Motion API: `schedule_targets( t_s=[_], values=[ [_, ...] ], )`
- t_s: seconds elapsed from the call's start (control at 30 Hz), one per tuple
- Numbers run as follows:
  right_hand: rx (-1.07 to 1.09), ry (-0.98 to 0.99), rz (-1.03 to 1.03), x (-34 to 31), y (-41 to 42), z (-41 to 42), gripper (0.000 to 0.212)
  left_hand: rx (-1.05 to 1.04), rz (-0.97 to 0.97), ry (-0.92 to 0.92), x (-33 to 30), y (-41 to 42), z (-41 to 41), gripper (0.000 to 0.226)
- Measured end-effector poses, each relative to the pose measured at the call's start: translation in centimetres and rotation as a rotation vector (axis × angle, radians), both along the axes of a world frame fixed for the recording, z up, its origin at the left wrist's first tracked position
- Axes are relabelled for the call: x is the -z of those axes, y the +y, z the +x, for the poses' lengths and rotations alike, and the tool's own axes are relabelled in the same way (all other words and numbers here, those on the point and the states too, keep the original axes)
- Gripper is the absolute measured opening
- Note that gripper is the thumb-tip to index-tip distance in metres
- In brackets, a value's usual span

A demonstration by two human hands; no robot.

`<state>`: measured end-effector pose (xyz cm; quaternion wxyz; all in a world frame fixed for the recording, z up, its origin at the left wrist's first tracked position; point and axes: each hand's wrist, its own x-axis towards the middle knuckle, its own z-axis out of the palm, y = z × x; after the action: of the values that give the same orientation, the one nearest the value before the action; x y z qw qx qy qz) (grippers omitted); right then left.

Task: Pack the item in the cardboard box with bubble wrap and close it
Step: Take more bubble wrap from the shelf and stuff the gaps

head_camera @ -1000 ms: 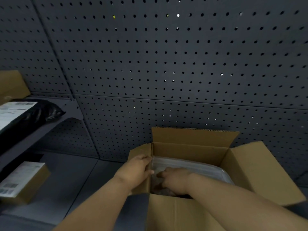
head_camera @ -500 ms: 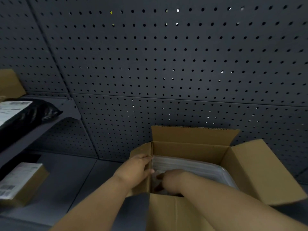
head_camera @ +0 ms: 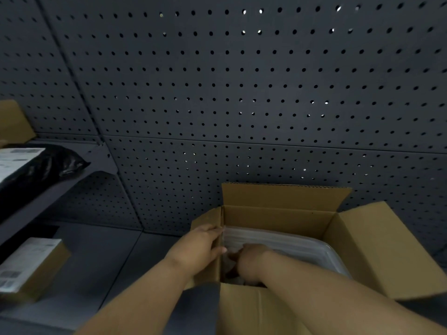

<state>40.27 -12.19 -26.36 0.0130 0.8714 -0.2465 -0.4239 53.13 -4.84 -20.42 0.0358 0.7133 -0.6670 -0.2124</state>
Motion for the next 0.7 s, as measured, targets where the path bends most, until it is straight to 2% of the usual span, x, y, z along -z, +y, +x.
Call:
schedule_targets(
  t_s=[0.1,0.37,0.53,0.6,0.7],
  values=[
    [-0.026,0.002,0.013,-0.6,0.1,-0.3,0.053,0.005,-0.001,-0.003,0.0,0.0,0.0,0.061],
    [0.077,-0.066,0.031,-0.4,0.3,0.0,0.061,0.021,-0.019,-0.016,0.1,0.0,0.0,0.060],
    [0.011,-0.048,0.067,-1.7,0.5,-0.4,0.058,0.034,-0.013,-0.026,0.0,0.2,0.0,0.060],
    [-0.024,-0.117,0.073,-2.7,0.3,-1.1,0.054,0.041,-0.007,-0.039,-0.1,0.2,0.0,0.060],
    [0.037,-0.245,0.056,-5.2,0.2,-2.8,0.050,0.048,-0.015,-0.068,-0.7,0.4,-0.1,0.056]
  ],
)
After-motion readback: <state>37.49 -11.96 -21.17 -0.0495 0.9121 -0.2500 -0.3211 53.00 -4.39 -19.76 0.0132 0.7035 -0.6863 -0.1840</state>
